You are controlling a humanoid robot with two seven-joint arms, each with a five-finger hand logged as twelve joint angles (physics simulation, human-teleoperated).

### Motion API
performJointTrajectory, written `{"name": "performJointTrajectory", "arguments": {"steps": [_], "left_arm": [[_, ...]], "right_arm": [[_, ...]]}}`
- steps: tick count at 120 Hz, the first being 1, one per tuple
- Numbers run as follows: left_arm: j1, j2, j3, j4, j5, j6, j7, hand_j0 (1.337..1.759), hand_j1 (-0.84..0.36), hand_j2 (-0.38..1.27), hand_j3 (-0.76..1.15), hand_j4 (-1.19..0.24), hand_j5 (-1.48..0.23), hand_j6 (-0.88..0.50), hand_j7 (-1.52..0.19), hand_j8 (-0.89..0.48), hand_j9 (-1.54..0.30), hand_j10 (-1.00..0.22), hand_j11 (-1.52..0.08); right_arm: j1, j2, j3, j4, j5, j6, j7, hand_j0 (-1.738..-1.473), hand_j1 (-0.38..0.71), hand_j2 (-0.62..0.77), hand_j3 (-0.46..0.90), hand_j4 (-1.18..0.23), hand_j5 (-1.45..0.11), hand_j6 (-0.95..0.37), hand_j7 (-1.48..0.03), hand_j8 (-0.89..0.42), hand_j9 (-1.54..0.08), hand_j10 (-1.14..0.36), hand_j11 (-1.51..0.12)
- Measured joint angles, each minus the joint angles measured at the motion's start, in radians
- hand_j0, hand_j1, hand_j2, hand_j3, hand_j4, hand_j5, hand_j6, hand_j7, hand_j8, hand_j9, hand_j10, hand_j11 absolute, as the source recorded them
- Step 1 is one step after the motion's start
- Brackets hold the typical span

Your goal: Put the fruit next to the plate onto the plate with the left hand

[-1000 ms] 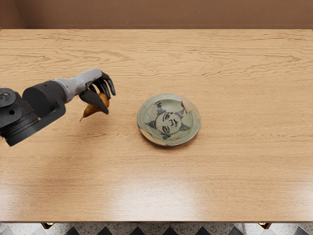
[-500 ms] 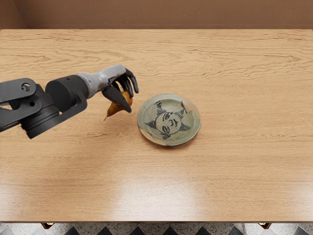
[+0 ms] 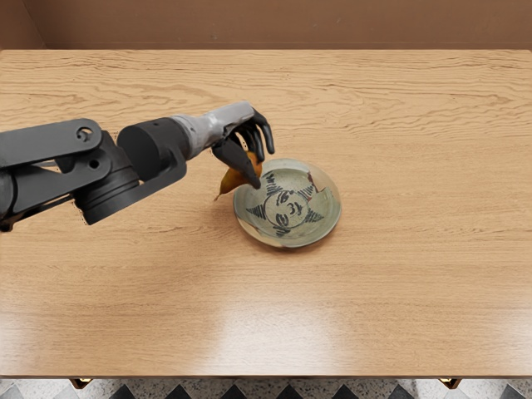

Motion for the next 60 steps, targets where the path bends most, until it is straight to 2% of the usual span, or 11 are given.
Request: {"name": "performJointTrajectory", "arguments": {"steps": [22,29,45,60], "left_arm": [[-0.014,-0.043,0.000,0.028,-0.007,0.000,0.000,1.655,-0.34,0.57,0.00,-0.79,-1.07,-0.79,-1.07,-0.56,-1.07,-0.62,-1.06],[-0.023,-0.070,0.001,0.041,-0.011,0.000,0.001,1.655,-0.36,0.64,0.00,-0.79,-1.07,-0.79,-1.07,-0.55,-1.06,-0.62,-1.06],[-0.030,-0.110,0.003,0.065,-0.016,0.001,-0.001,1.655,-0.33,0.54,0.00,-0.80,-1.07,-0.80,-1.07,-0.55,-1.07,-0.62,-1.07],[-0.048,-0.134,0.004,0.080,-0.016,0.002,-0.001,1.655,-0.31,0.54,0.00,-0.80,-1.07,-0.80,-1.07,-0.57,-1.07,-0.63,-1.07]], "right_arm": [[0.000,0.000,0.000,0.000,0.000,0.000,0.000,-1.658,-0.35,0.00,0.00,0.00,0.00,0.00,0.00,0.00,0.00,0.00,0.00],[0.000,0.000,0.000,0.000,0.000,0.000,0.000,-1.658,-0.35,0.00,0.00,0.00,0.00,0.00,0.00,0.00,0.00,0.00,0.00],[0.000,0.000,0.000,0.000,0.000,0.000,0.000,-1.658,-0.35,0.00,0.00,0.00,0.00,0.00,0.00,0.00,0.00,0.00,0.00],[0.000,0.000,0.000,0.000,0.000,0.000,0.000,-1.658,-0.35,0.00,0.00,0.00,0.00,0.00,0.00,0.00,0.00,0.00,0.00]]}}
